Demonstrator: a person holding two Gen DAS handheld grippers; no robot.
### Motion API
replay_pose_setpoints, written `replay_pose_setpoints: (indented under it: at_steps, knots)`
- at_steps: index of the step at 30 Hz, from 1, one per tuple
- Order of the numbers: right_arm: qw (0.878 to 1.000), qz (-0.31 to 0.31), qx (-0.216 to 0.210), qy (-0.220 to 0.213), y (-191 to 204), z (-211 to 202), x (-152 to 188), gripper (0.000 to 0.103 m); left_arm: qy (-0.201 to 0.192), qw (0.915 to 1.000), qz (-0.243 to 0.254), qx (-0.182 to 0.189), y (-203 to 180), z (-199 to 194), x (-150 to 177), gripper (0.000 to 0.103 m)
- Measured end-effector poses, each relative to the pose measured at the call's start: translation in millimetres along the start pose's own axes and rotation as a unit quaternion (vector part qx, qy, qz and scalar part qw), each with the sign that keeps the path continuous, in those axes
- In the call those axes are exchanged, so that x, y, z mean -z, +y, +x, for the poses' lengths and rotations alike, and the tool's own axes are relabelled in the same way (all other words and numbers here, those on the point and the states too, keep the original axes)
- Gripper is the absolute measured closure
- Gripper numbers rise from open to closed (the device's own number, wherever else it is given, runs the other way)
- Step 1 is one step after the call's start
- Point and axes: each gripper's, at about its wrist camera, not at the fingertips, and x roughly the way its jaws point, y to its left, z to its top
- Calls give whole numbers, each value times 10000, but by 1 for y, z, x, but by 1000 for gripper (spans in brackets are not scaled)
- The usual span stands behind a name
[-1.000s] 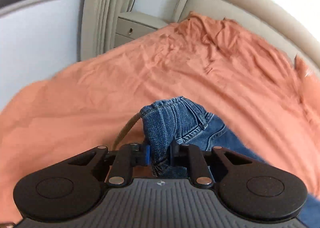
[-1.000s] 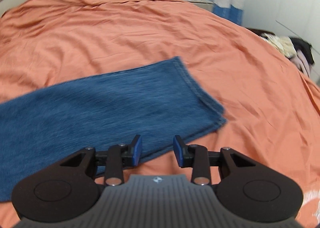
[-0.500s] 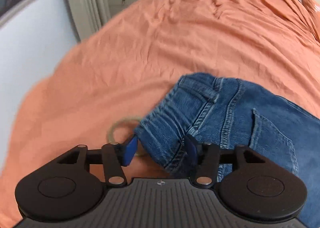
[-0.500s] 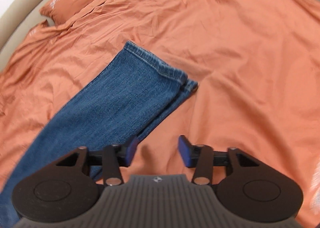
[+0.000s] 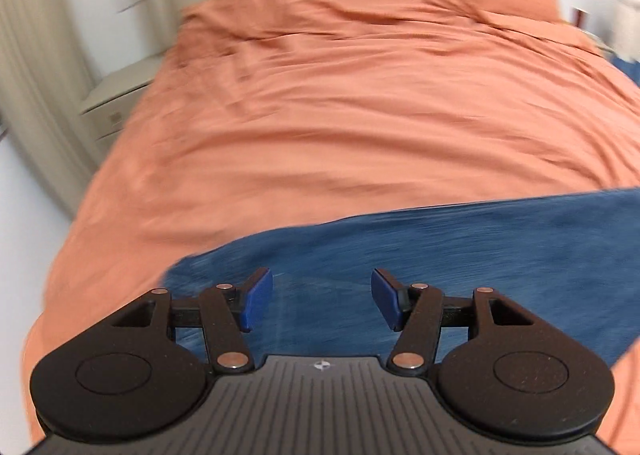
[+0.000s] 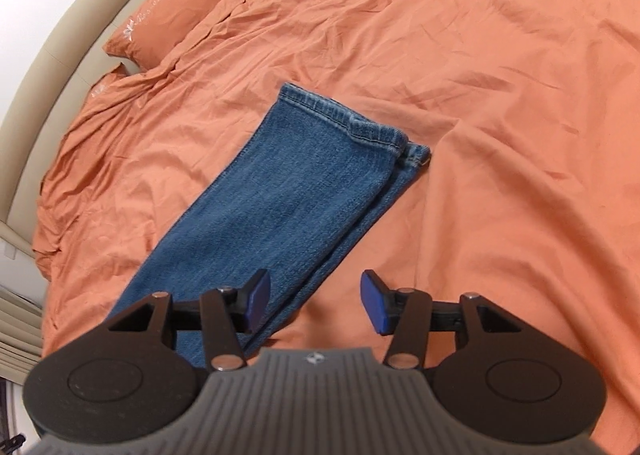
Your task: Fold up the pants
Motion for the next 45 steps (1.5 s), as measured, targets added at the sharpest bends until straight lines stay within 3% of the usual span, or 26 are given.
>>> replay_pose_setpoints:
  at_steps: [5,12,21,28,30,31,33,35,37,43,45]
  knots:
    - [9996,249,-130,38,-13,2,-2,56,-110,9971,505,557,-68,21,-17,36]
    - [9977,643,-182,-68,-37,8,-14,56,-68,9859,1203,1160,-160,55,-25,37]
    - [9893,1326,-602,-128,-78,23,-34,56,285,9724,1738,1532,-259,103,-21,40]
    - [9879,1349,-755,-116,-80,50,-54,64,278,9658,1921,1721,-302,123,-25,47]
    - [9893,1269,-704,-168,-79,55,-57,69,249,9624,1981,1841,-310,127,-27,51]
    - [9901,1231,-639,-227,-79,55,-59,81,231,9616,2003,1864,-314,129,-28,52]
    - [9913,1107,-571,-436,-77,51,-60,92,184,9604,2056,1870,-325,136,-30,61]
    - [9942,720,-486,-637,-67,44,-58,94,115,9617,2084,1775,-335,144,-34,69]
    - [9958,296,-386,-775,-56,38,-58,95,80,9637,2024,1738,-341,154,-40,70]
    - [9969,32,-294,-731,-49,36,-63,95,-17,9645,1882,1852,-363,180,-55,74]
    - [9968,-89,-266,-746,-46,36,-64,95,-32,9654,1955,1724,-375,189,-56,74]
